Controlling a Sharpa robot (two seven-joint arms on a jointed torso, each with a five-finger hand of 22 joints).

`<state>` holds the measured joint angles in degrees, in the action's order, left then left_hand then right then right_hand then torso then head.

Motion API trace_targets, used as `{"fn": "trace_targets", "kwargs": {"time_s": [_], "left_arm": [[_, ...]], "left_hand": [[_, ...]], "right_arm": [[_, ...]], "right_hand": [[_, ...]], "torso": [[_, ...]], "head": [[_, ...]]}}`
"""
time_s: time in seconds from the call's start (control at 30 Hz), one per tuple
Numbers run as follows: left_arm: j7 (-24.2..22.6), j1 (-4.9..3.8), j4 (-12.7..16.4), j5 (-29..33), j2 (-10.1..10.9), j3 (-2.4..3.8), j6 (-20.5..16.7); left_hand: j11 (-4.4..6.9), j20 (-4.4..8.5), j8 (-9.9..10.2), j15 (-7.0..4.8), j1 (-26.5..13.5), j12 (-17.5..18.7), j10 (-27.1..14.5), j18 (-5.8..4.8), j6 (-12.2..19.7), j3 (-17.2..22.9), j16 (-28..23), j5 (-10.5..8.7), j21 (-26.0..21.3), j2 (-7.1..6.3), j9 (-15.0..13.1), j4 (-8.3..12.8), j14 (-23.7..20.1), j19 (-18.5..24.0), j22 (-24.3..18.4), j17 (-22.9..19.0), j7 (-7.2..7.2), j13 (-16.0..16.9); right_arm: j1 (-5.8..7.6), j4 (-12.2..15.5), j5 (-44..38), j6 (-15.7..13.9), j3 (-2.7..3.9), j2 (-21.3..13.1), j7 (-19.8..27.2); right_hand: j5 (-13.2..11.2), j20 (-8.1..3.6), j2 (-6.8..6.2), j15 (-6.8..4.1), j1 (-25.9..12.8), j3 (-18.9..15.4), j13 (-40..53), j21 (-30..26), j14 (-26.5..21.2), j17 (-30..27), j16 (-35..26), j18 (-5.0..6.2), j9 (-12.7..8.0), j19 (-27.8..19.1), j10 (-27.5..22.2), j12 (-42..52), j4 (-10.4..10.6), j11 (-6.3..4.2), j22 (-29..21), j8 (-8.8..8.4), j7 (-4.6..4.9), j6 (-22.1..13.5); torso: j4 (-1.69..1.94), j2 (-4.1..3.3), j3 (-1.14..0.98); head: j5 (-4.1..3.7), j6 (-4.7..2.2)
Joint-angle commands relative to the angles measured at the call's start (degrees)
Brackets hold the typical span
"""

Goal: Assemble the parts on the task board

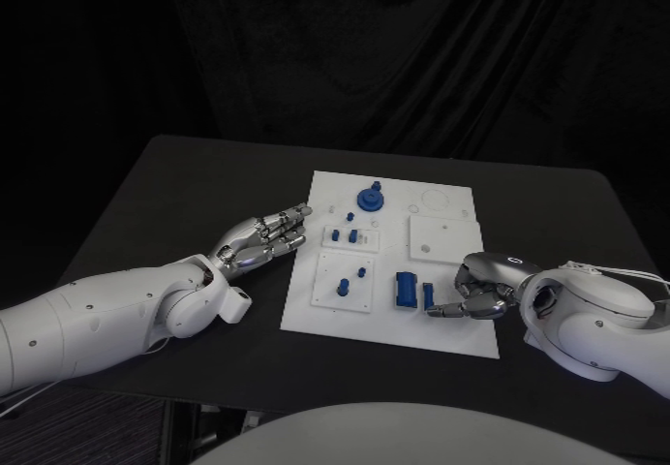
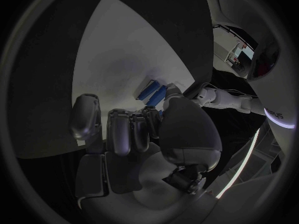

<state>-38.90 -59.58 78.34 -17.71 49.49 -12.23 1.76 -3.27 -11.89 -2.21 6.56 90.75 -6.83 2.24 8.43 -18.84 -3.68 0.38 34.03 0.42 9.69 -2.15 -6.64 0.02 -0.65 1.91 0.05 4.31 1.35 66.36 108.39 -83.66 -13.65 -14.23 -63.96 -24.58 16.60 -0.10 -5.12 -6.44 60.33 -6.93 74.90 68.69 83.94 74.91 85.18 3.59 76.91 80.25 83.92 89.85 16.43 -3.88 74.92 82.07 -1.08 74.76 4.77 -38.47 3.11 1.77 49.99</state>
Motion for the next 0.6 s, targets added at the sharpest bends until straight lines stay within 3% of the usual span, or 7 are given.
{"fn": "trace_targets", "kwargs": {"time_s": [0.03, 0.6], "left_arm": [[-2.85, 0.12, 0.07, 0.19, -0.12, 0.05, 0.77], [-2.80, 0.24, 0.08, 0.19, -0.12, 0.05, 0.87]], "left_hand": [[-0.13, -0.47, -0.10, 0.55, 0.03, -0.10, -0.15, 0.93, -0.04, 0.46, -0.38, -0.27, 0.14, 0.46, -0.06, 0.00, -0.02, -0.01, 0.07, -0.05, 0.19, -0.04], [-0.14, -0.49, -0.13, 0.57, 0.01, -0.12, -0.16, 0.92, -0.16, 0.48, -0.38, -0.33, 0.14, 0.46, -0.08, 0.00, -0.02, -0.01, 0.06, -0.05, 0.32, -0.04]], "right_arm": [[-0.17, -0.03, -1.11, -0.64, 0.00, 0.03, 0.42], [-0.34, -0.76, -1.13, -0.10, 0.00, 0.84, 0.40]], "right_hand": [[-0.27, 0.01, 0.62, -0.29, 1.52, 0.17, 15.10, -0.57, 2.70, 5.31, -0.38, 1.17, 5.85, -0.39, 6.08, 0.15, -0.07, -0.29, 8.64, -2.85, 0.08, -2.09], [-0.35, 0.08, 2.00, -0.23, 3.86, 0.33, 15.10, -0.39, 2.84, 5.72, -0.16, 1.10, 6.01, -0.17, 6.08, 0.15, -0.43, -0.21, 8.77, -3.01, 0.16, -1.72]], "torso": [[0.00, 0.01, 0.02], [0.01, 0.01, 0.01]], "head": [[-0.04, 0.01], [-0.03, 0.01]]}}
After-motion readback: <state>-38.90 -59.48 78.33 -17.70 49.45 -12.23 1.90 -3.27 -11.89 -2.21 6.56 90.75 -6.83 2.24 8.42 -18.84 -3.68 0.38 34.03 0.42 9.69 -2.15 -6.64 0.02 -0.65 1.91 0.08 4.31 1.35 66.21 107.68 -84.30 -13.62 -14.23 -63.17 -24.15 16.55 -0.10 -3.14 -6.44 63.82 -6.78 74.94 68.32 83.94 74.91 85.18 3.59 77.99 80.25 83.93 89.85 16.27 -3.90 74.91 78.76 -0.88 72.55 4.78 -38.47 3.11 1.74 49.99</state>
